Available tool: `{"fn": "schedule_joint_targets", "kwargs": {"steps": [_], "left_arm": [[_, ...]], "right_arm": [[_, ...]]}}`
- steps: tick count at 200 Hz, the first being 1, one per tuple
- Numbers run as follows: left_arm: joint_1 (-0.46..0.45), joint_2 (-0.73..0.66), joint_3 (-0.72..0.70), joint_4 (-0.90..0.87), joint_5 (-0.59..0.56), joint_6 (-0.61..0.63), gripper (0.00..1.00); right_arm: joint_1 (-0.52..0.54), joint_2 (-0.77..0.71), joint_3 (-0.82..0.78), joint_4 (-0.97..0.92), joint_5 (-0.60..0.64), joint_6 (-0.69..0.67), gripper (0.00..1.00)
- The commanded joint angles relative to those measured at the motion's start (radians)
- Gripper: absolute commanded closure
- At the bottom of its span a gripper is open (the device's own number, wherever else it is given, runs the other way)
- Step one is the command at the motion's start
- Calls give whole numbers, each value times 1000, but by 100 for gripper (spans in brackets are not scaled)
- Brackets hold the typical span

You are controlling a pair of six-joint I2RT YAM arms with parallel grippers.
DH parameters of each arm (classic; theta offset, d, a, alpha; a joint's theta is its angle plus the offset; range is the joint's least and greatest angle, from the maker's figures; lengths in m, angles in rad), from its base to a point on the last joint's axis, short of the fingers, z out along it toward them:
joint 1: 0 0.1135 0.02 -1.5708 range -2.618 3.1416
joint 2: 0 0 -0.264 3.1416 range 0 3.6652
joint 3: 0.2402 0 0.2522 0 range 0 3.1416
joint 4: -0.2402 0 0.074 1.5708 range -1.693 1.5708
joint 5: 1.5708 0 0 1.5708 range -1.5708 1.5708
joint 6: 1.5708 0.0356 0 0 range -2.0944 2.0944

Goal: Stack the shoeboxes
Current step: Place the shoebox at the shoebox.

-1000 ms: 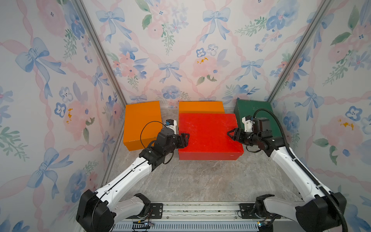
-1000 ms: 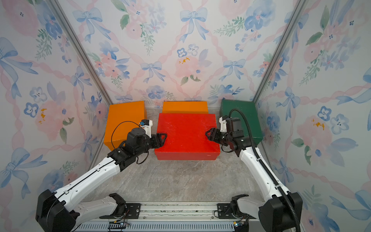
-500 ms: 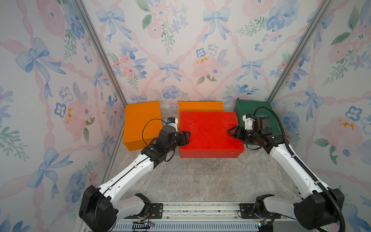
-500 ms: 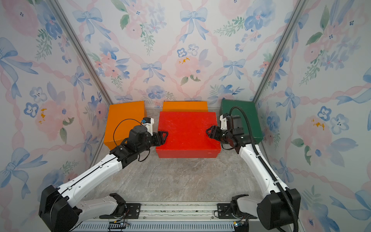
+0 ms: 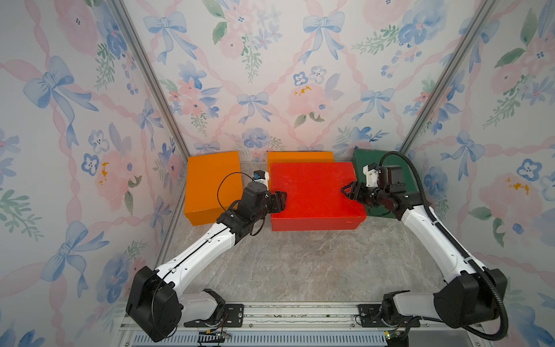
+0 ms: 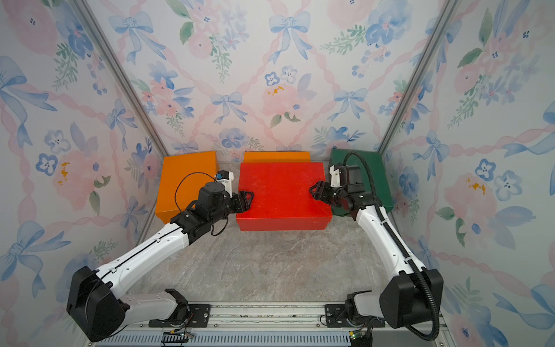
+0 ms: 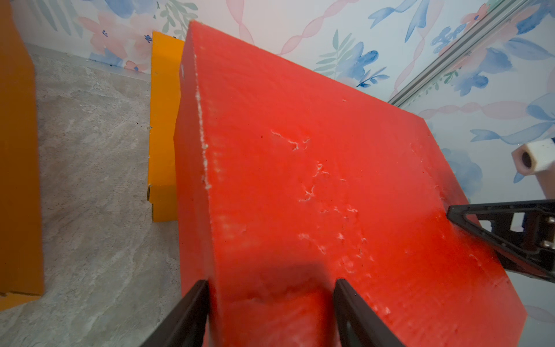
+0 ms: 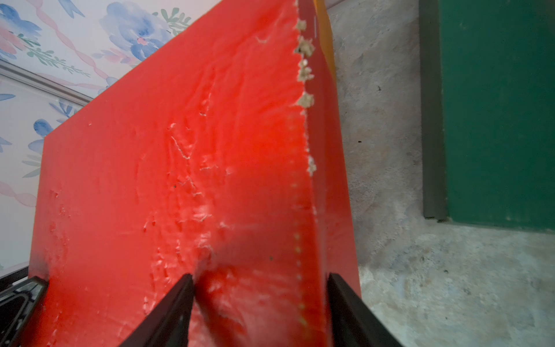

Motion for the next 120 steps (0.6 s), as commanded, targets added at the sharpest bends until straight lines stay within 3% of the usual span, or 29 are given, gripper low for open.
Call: {"fn": "schedule_joint_targets", "kwargs": {"steps": [1,120], "left_arm": [[-44,31,73,170,238,35,33],[37,135,189,170,294,48,34]], "right_arm": [[55,32,49,51,-244,29,32],[38,160,167,77,-289,59,33]]}}
